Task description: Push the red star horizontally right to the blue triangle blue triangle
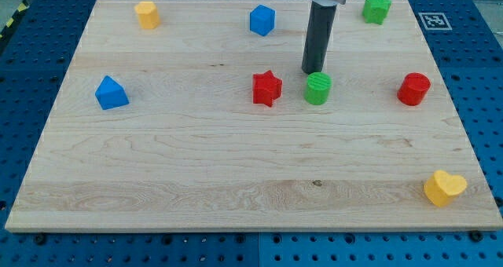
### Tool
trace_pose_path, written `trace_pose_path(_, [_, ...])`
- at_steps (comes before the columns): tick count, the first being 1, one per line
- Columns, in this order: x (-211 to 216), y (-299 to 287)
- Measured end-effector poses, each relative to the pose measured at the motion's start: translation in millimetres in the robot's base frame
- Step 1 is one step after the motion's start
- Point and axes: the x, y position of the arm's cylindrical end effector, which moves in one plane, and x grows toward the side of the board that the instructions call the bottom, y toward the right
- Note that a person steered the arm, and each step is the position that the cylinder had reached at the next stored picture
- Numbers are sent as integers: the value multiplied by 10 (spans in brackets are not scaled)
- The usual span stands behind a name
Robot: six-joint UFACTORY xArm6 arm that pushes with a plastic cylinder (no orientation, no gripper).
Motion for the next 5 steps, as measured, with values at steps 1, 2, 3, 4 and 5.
trace_pose_path(1, [28,-146])
trace_pose_path(2, [135,-257])
trace_pose_path(3, [348,-311])
trace_pose_path(4, [559,-365])
trace_pose_path(5, [414,-453])
